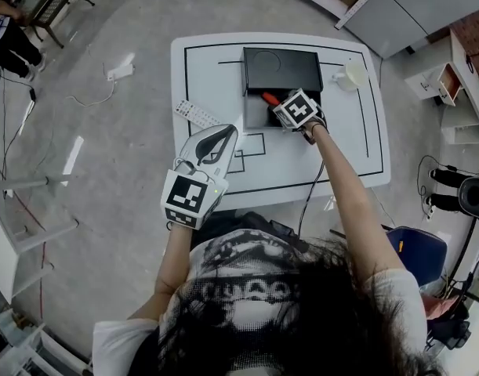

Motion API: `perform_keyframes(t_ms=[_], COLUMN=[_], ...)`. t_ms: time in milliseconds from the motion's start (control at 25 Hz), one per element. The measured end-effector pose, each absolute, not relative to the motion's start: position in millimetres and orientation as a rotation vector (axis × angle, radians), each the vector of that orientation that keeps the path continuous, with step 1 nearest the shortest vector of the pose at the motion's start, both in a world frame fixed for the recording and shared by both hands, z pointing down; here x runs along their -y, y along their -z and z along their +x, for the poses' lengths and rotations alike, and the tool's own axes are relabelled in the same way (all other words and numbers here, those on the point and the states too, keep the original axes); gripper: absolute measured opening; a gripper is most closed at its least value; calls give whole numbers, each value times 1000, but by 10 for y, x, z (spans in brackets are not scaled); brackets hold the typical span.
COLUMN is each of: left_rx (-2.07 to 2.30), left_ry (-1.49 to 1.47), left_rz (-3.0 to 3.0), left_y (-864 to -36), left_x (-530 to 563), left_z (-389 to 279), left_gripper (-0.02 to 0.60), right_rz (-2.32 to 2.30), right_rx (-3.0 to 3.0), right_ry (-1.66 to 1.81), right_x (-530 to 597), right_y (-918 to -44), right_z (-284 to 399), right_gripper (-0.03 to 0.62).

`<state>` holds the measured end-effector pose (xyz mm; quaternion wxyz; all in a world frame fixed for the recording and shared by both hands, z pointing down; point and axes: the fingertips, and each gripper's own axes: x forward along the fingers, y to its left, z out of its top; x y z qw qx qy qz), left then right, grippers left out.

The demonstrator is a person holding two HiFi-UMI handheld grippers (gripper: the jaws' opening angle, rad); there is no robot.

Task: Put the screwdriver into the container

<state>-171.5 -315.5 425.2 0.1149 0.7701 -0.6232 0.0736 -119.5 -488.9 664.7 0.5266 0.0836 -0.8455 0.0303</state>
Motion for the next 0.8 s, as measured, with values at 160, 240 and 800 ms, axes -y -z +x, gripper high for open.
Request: perform_keyframes(t_ms=[160,240,800], left_rx=[1822,1818,1768], left_ry=[-224,-229,-256], left_rz=[2260,2266,2353], left_y=[-4252,-4242,-4093], left_x=[3129,3124,2994], left_z=[-1688,-1669,-1265], left_gripper=[0,0,0], right_rz=[199,212,390], right_rx=[2030,2068,2489], right_ry=[-41,-45,-168], right_x=[4855,4833,4186], right_y=[-6545,-6425,-5094], right_z=[-1147,-1154,-884], right_gripper=[150,150,100])
